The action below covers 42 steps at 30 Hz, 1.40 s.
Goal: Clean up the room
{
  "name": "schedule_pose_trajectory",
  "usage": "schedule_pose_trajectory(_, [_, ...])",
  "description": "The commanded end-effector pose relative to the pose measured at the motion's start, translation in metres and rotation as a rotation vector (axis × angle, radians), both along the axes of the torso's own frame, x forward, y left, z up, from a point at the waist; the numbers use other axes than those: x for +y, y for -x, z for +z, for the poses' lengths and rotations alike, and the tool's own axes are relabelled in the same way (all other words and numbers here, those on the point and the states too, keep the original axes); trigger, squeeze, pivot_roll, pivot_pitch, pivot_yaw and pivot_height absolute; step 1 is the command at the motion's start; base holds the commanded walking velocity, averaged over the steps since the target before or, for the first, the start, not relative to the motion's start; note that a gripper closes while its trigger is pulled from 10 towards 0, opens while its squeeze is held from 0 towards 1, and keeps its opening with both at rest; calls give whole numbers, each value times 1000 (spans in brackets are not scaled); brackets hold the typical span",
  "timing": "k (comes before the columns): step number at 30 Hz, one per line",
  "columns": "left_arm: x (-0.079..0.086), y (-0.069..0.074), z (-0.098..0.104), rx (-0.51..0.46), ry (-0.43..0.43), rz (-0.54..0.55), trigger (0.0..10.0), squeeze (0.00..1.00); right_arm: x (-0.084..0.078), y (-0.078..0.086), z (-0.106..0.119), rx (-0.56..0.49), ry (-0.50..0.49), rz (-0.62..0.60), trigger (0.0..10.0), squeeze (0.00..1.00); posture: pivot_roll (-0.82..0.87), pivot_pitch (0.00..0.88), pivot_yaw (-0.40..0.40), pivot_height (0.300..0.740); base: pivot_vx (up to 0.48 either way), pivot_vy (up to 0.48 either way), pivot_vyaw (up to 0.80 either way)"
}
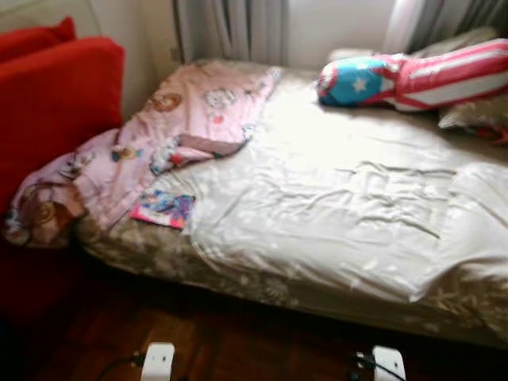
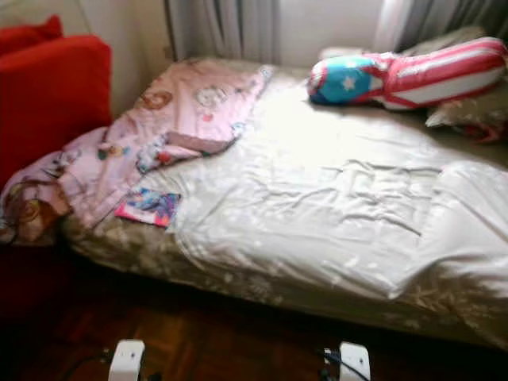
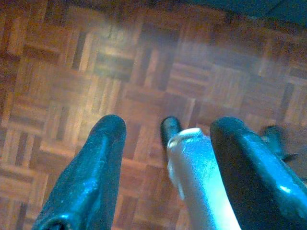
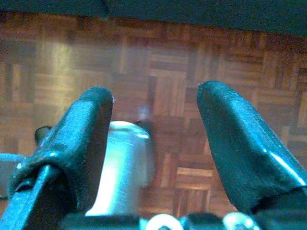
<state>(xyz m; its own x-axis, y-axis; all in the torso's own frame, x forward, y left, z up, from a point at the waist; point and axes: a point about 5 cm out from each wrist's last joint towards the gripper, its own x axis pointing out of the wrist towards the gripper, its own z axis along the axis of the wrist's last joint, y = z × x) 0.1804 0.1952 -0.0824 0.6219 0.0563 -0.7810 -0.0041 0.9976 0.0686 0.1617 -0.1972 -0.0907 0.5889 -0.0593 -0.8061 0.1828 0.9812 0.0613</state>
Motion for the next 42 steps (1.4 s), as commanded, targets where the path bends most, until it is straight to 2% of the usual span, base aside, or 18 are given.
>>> schedule_pose_trajectory(1, [-5,5,-3,22,10,-14,10000,0,-7,6,-1,15,14,-7,10000,0,-22,23,-19,733,0,-300,0])
schedule_pose_trajectory(8, [-7,6,-4,28,14,-19,10000,0,-8,7,-1,19,16,-1,10000,0,-30,0,-19,733,0,-300,0])
schedule_pose_trajectory(30, [-9,13,-7,48,17,-24,10000,0,-8,10,-3,32,26,22,10000,0,-47,0,-21,733,0,-301,0])
schedule_pose_trajectory(42, [-9,12,-7,41,38,-8,10000,0,-7,10,-3,40,18,13,10000,0,-56,0,-15,733,0,0,0])
